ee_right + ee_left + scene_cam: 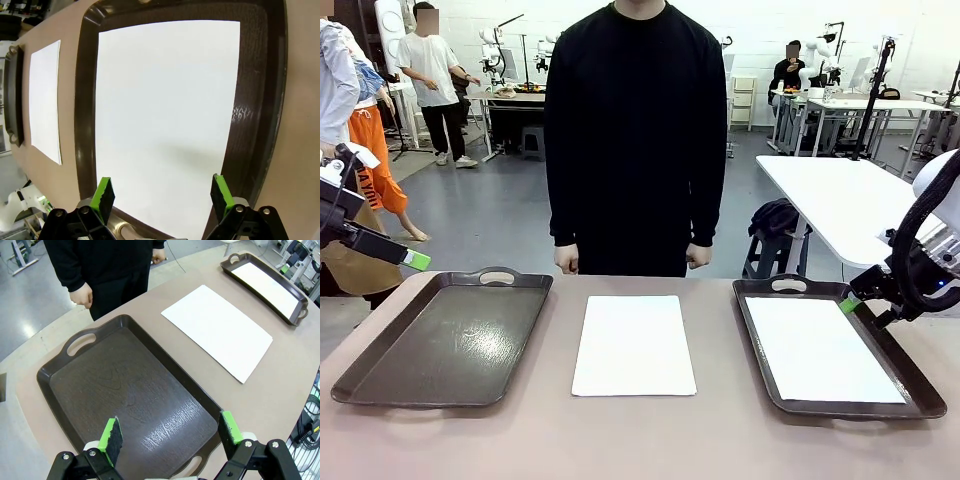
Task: Sort the A4 documents.
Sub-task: Receive the A4 Paper.
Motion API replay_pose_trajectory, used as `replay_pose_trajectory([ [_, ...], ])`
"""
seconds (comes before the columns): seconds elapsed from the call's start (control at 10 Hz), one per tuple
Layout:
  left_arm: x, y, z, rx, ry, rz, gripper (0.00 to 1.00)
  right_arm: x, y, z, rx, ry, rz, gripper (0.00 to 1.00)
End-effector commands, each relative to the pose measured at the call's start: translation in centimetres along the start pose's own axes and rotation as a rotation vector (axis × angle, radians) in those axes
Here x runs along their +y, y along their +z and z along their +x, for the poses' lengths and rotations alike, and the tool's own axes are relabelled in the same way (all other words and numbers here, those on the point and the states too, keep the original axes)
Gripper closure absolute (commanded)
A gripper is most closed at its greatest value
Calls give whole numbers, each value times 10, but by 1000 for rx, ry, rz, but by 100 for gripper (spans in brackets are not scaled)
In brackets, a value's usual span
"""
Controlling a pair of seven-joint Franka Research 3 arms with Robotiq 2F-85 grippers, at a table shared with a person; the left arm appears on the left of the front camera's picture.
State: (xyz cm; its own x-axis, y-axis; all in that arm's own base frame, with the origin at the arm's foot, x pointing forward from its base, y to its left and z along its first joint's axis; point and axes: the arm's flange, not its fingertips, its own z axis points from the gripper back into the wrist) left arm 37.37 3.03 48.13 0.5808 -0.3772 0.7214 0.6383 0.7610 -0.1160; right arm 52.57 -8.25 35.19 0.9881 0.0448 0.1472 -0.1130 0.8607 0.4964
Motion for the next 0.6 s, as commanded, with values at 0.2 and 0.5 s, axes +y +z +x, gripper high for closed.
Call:
replay_pose_trajectory([
  [0.2, 3, -1, -3, -9, -15, -15, 0, 35, 52, -36, -148, 376, -109, 0],
  [0.5, 3, -1, -3, -9, -15, -15, 0, 79, 101, -72, -263, 718, -37, 0],
])
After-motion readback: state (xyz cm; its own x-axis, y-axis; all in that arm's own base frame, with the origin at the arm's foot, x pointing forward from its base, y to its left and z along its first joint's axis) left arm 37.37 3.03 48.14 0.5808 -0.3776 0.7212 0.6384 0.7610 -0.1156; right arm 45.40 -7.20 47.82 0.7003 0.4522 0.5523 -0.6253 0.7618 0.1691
